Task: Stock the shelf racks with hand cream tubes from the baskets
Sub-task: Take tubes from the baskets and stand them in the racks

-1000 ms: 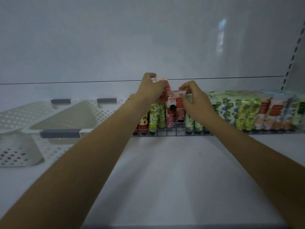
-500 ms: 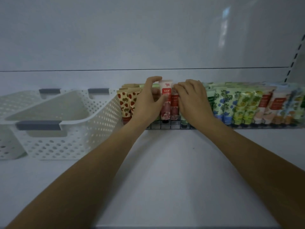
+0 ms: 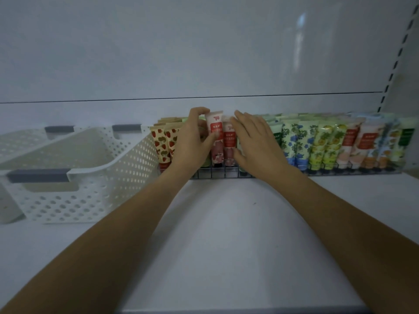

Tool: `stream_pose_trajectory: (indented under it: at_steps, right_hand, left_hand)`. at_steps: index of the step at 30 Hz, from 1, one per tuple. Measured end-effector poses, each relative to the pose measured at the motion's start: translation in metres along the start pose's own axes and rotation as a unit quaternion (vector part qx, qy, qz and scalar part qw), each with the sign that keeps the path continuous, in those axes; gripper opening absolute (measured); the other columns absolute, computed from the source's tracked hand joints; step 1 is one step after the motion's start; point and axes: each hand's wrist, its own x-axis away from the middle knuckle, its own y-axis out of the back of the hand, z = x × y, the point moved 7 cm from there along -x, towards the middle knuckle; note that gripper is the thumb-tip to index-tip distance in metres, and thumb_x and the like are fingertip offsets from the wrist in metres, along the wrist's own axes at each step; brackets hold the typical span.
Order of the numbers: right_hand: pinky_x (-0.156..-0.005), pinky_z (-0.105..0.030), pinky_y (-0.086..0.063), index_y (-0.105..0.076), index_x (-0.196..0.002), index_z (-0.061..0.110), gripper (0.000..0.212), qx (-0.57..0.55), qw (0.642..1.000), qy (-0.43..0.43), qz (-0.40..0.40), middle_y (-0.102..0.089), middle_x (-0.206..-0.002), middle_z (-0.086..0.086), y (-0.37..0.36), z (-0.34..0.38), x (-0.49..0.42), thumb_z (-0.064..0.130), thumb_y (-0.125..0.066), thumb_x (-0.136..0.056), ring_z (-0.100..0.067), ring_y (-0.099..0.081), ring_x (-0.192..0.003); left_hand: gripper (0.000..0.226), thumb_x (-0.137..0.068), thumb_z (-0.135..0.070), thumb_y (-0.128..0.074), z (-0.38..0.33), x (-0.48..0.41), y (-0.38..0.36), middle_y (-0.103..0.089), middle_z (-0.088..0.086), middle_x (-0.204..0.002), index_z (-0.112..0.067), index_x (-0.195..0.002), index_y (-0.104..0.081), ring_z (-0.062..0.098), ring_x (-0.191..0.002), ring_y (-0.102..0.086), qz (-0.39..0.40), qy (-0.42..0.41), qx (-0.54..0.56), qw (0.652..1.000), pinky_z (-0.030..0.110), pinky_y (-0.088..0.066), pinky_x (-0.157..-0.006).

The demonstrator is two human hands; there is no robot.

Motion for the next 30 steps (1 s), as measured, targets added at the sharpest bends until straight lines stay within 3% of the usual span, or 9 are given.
stream_pose_trajectory:
  at_steps: [4, 10, 15, 18, 22, 26, 28, 30]
  right_hand:
    - [-0.101, -0.055, -0.032, -0.053, -0.123, -0.008, 0.068, 0.0, 1.0, -0.004, -0.005, -0.052, -0.129, -0.027, -0.002, 0.001, 0.001, 0.005, -0.078, -0.061, -0.043, -0.053, -0.116]
    - [-0.103, -0.052, -0.03, -0.052, -0.123, -0.007, 0.066, -0.001, 1.0, -0.013, -0.001, -0.048, -0.132, -0.028, -0.002, -0.001, 0.003, 0.004, -0.076, -0.062, -0.045, -0.051, -0.118]
    - [-0.102, -0.055, -0.029, -0.054, -0.121, -0.007, 0.066, 0.001, 1.0, -0.017, 0.007, -0.049, -0.132, -0.029, -0.002, 0.0, 0.003, 0.004, -0.078, -0.061, -0.045, -0.05, -0.119]
    - [-0.104, -0.051, -0.026, -0.053, -0.123, -0.006, 0.065, -0.001, 1.0, -0.02, 0.021, -0.048, -0.133, -0.027, -0.003, 0.0, 0.004, 0.006, -0.077, -0.064, -0.044, -0.048, -0.122]
    - [-0.106, -0.05, -0.025, -0.048, -0.129, -0.004, 0.066, -0.029, 0.999, -0.028, 0.031, -0.045, -0.137, -0.025, 0.001, 0.002, 0.002, 0.008, -0.072, -0.069, -0.043, -0.043, -0.127]
    - [-0.107, -0.05, -0.025, -0.049, -0.129, -0.002, 0.055, -0.041, 0.998, -0.028, 0.034, -0.046, -0.138, -0.022, 0.005, 0.009, -0.001, 0.014, -0.05, -0.077, -0.039, -0.043, -0.128]
    - [-0.107, -0.049, -0.026, -0.051, -0.126, -0.001, 0.054, -0.041, 0.998, -0.025, 0.041, -0.049, -0.135, -0.02, 0.007, 0.013, -0.003, 0.019, -0.036, -0.079, -0.037, -0.046, -0.125]
    - [-0.106, -0.048, -0.024, -0.053, -0.124, -0.001, 0.052, -0.041, 0.998, -0.016, 0.038, -0.051, -0.134, -0.02, 0.011, 0.019, -0.004, 0.02, -0.033, -0.08, -0.036, -0.048, -0.124]
  left_hand:
    - [0.042, -0.084, -0.002, -0.061, 0.0, 0.003, -0.004, -0.049, -0.017, -0.085, -0.009, -0.121, -0.042, -0.006, -0.075, -0.054, 0.019, -0.026, -0.02, 0.999, 0.003, -0.048, -0.063]
    - [0.042, -0.085, -0.002, -0.061, -0.001, 0.003, -0.007, -0.054, -0.006, -0.092, -0.007, -0.122, -0.041, 0.001, -0.074, -0.058, 0.037, -0.033, -0.029, 0.998, 0.01, -0.051, -0.063]
    - [0.042, -0.087, -0.008, -0.059, 0.005, 0.005, -0.016, -0.059, 0.011, -0.114, -0.007, -0.124, -0.039, 0.02, -0.095, -0.06, 0.059, -0.046, -0.116, 0.99, 0.036, -0.053, -0.079]
    - [0.044, -0.088, -0.008, -0.058, -0.001, 0.008, -0.019, -0.055, 0.014, -0.119, -0.004, -0.128, -0.039, 0.019, -0.095, -0.054, 0.057, -0.065, -0.165, 0.983, 0.027, -0.046, -0.076]
    - [0.048, -0.088, -0.013, -0.058, -0.018, 0.011, -0.009, -0.047, 0.016, -0.124, 0.0, -0.131, -0.041, 0.025, -0.107, -0.051, 0.0, -0.1, -0.215, 0.971, 0.021, -0.039, -0.087]
    - [0.043, -0.089, -0.013, -0.054, -0.038, -0.003, 0.007, -0.049, 0.018, -0.122, 0.001, -0.128, -0.045, 0.031, -0.11, -0.05, -0.03, -0.123, -0.256, 0.958, 0.029, -0.041, -0.087]
    - [0.042, -0.093, -0.017, -0.047, -0.045, -0.017, 0.016, -0.044, 0.015, -0.128, -0.003, -0.132, -0.041, 0.03, -0.118, -0.043, -0.002, -0.102, -0.317, 0.943, 0.035, -0.042, -0.089]
    - [0.04, -0.096, -0.02, -0.04, -0.048, -0.034, 0.029, -0.04, 0.012, -0.133, -0.008, -0.134, -0.036, 0.028, -0.123, -0.037, 0.038, -0.079, -0.395, 0.915, 0.038, -0.041, -0.088]
